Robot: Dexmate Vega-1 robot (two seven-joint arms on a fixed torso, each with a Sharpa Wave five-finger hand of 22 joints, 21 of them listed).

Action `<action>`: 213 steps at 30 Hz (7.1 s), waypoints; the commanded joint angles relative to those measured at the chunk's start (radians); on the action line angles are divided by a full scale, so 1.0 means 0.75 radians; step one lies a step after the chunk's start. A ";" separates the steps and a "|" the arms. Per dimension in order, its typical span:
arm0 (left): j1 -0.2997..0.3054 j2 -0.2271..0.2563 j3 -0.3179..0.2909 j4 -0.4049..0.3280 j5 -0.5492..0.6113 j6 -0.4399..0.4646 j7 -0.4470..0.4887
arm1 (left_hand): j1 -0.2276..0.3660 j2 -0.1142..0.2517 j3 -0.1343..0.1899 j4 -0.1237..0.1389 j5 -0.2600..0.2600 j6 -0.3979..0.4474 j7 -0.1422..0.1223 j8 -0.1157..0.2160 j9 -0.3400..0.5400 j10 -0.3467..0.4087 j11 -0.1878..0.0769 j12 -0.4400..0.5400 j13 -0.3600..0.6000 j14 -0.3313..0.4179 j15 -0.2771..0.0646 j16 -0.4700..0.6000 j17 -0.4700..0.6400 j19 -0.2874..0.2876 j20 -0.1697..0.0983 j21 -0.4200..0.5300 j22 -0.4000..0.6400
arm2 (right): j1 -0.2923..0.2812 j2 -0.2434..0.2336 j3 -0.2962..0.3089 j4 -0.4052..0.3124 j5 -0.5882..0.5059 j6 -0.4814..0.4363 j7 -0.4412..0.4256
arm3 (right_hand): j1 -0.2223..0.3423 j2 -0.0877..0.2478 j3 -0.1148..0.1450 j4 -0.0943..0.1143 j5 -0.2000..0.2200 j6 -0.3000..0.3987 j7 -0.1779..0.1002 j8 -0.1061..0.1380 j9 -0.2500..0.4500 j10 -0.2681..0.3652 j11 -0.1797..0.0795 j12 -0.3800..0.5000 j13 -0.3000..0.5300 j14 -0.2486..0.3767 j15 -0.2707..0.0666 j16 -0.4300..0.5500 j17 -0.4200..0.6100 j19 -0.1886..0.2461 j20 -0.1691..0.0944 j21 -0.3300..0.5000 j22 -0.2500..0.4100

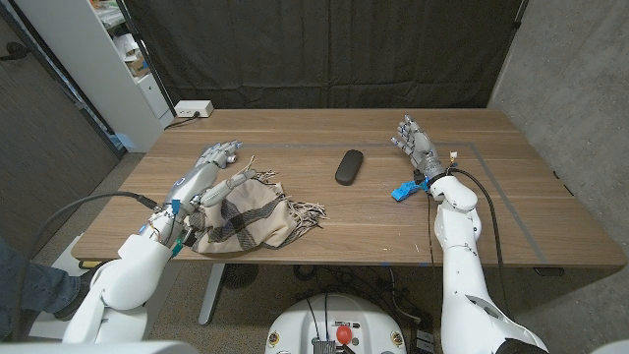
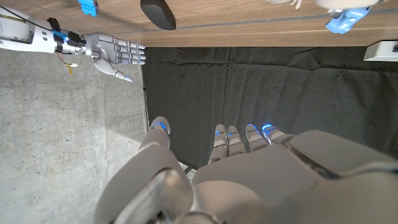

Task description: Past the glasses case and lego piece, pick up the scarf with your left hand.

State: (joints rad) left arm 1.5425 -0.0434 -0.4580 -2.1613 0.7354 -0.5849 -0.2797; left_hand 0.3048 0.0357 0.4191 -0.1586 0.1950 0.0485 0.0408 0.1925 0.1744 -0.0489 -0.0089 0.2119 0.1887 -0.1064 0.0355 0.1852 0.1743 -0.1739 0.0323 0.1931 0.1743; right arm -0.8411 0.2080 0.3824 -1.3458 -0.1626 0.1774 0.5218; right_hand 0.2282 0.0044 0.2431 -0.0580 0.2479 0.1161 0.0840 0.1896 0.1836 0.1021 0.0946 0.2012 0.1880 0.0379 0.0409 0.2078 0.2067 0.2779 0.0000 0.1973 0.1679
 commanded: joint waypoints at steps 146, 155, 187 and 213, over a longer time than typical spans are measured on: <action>0.098 0.252 0.390 0.039 0.635 0.938 -0.054 | 0.192 -0.207 -0.082 -0.004 0.068 -0.067 -0.120 0.004 0.013 -0.017 0.064 0.008 0.020 0.107 0.149 0.019 0.014 0.296 0.249 0.056 0.016 | 0.045 0.017 -0.001 0.135 -0.049 -0.011 -0.031 | -0.014 0.022 -0.009 -0.022 0.006 0.017 -0.010 0.011 0.007 0.019 -0.001 -0.003 0.006 0.032 0.011 0.007 0.012 -0.007 0.031 -0.007 0.005; 0.072 0.262 0.448 0.071 0.694 1.023 -0.071 | 0.393 -0.212 -0.101 0.005 0.090 -0.019 -0.118 0.017 0.015 0.047 0.039 0.036 0.023 0.448 0.073 0.120 0.057 0.749 0.243 0.226 0.065 | 0.055 0.013 0.009 0.156 -0.047 -0.005 -0.027 | -0.014 0.022 -0.009 -0.023 0.006 0.019 -0.012 0.011 0.007 0.020 -0.002 -0.003 0.006 0.035 0.011 0.008 0.012 -0.010 0.035 -0.008 0.005; 0.019 0.288 0.525 0.159 0.669 1.126 0.032 | 1.208 0.057 -0.077 -0.030 -0.013 0.593 -0.116 0.229 0.131 0.498 -0.049 0.368 0.319 0.874 -0.042 0.630 0.606 1.212 0.075 0.646 0.195 | 0.093 0.012 0.019 0.212 -0.060 0.010 -0.030 | -0.016 0.024 -0.011 -0.026 0.006 0.020 -0.013 0.011 0.007 0.021 -0.004 -0.003 0.006 0.036 0.014 0.007 0.013 -0.011 0.036 -0.007 0.006; 0.032 0.253 0.526 0.171 0.578 1.113 0.200 | 1.554 0.055 -0.059 -0.014 0.027 0.866 -0.051 0.522 0.438 0.686 -0.101 0.686 0.916 1.105 -0.175 0.881 0.989 1.365 -0.199 1.192 0.313 | 0.093 0.017 0.023 0.211 -0.051 0.014 -0.020 | -0.019 0.026 -0.013 -0.027 0.006 0.021 -0.013 0.010 0.007 0.022 -0.004 -0.003 0.007 0.036 0.015 0.007 0.014 -0.012 0.038 -0.007 0.006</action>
State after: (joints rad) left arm 1.5599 0.1546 -0.0593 -2.0787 1.2062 0.2647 -0.1672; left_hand 1.0195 -0.2630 0.3426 -0.1451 0.2075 0.6153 -0.0144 0.5682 0.4816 0.4550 -0.0839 0.7119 0.8444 0.7099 -0.0699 0.8441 0.9029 0.8500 -0.1022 1.0645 0.4054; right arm -0.7682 0.2185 0.3979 -1.1846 -0.2051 0.1876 0.5016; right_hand 0.2151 0.0175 0.2308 -0.0702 0.2470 0.1233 0.0768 0.1896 0.1836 0.1107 0.0929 0.2012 0.1880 0.0555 0.0478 0.2079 0.2112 0.2651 0.0234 0.1914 0.1696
